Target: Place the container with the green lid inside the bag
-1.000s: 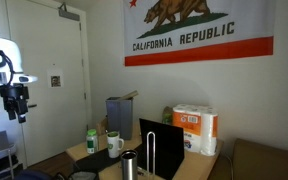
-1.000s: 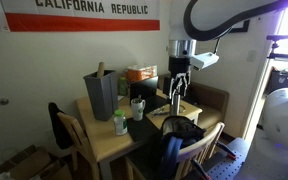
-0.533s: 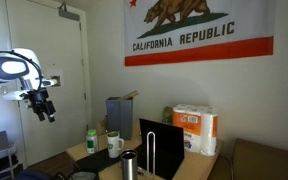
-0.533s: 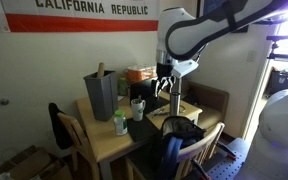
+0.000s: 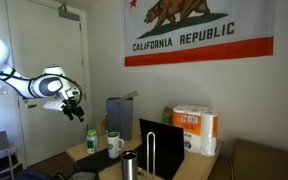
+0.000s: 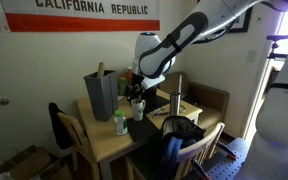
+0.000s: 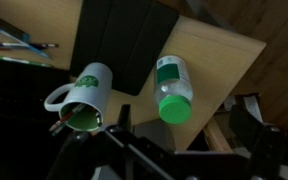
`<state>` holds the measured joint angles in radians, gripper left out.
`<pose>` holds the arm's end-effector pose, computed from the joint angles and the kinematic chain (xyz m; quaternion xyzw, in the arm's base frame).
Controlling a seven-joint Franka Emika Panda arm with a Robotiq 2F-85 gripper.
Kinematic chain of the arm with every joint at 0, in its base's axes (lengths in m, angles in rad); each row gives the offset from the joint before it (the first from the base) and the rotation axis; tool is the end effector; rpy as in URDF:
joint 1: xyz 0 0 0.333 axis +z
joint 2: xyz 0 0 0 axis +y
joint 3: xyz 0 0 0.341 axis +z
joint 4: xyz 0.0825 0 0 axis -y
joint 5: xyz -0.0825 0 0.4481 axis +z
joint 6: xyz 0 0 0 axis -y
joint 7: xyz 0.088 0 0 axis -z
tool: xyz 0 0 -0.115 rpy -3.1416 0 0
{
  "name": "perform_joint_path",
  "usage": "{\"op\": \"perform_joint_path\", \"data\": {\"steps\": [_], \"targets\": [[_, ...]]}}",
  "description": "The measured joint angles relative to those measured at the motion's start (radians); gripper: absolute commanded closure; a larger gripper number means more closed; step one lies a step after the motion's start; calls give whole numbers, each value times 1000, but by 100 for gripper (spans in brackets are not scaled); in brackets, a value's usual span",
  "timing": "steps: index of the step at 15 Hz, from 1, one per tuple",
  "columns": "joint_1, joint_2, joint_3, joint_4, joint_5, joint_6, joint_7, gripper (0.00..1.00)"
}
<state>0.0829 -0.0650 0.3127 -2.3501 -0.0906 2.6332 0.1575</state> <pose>0.5295 0.2236 0.3674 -0.9725 -0.1532 -0.1751 0.0098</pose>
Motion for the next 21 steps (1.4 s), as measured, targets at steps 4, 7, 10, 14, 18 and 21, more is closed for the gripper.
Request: {"op": "perform_joint_path", "data": {"steps": [4, 7, 10, 14, 18, 21], "targets": [[54, 190, -31, 104, -65, 84, 39, 0], [67, 190, -46, 105, -65, 84, 39, 0], [69, 180, -49, 105, -65, 84, 39, 0], [100, 189, -85, 102, -88, 84, 46, 0], [112, 219, -133, 99, -152, 106, 41, 0], [107, 254, -158, 98, -160, 178, -15, 0]]}}
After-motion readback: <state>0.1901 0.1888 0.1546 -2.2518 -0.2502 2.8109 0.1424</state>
